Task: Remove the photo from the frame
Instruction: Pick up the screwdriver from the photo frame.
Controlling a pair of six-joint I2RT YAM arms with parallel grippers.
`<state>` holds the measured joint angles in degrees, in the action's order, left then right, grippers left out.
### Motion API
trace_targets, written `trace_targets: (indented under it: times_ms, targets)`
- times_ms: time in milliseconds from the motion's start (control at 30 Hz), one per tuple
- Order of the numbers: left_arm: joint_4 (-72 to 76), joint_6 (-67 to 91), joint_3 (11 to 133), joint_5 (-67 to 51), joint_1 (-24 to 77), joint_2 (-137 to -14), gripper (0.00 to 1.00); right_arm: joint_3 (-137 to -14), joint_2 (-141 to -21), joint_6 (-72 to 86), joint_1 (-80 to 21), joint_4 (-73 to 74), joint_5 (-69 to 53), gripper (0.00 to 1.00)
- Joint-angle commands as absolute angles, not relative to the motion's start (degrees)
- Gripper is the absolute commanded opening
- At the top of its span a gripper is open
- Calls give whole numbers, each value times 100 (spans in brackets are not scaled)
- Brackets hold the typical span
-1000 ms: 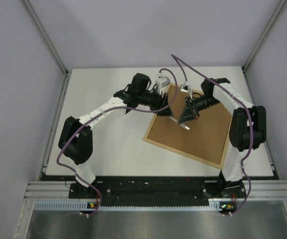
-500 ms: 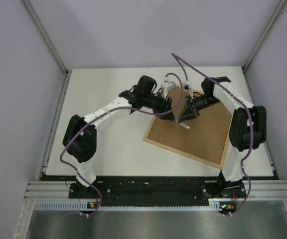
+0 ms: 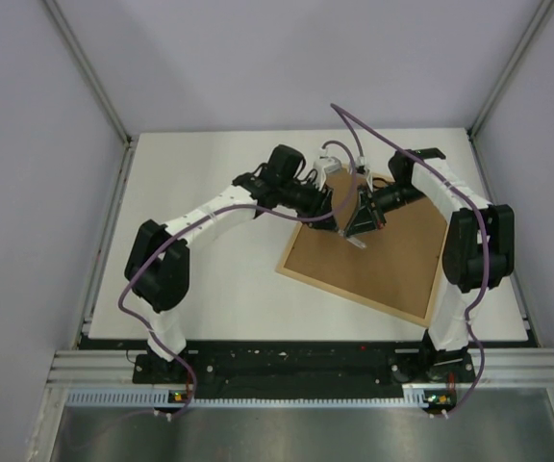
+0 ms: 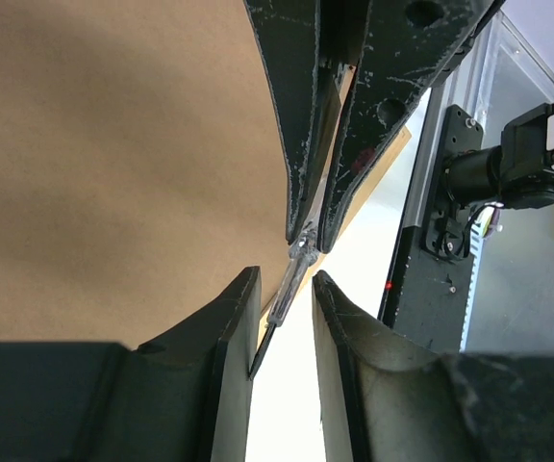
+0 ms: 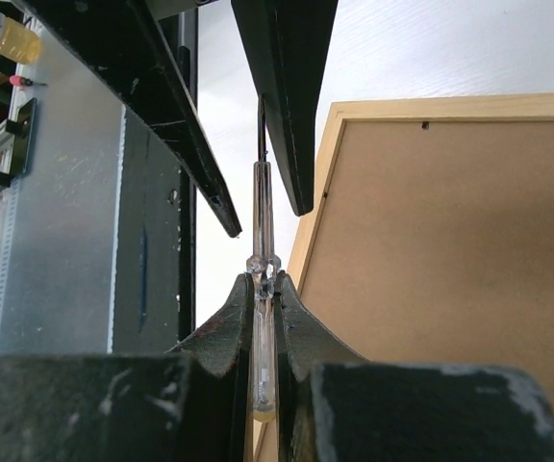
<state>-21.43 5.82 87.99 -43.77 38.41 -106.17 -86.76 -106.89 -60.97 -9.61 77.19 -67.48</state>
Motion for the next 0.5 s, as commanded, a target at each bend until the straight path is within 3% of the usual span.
trace_targets:
  times_ms: [0, 133, 267, 333, 467]
  targets:
    - [-1925, 641, 9052, -4570, 3867, -10652, 32, -8938, -10608, -6416, -1046, 8297, -6952, 0]
    - [-1995, 659, 9141, -4649, 3858, -10714, 23, -8991, -10608, -6416, -1046, 8323, -6952, 0]
    - [-2065, 633, 9141, -4641, 3867, -10723, 1, -9070, -10608, -6425, -1037, 8332, -6935, 0]
    - [-2092, 633, 9150, -4641, 3867, -10714, 0, -9105, -10617, -6425, -1037, 8323, -6917, 2]
    - [-2074, 904, 9158, -4360, 3850, -10688, 0, -9176, -10565, -6416, -1028, 8288, -6698, 37]
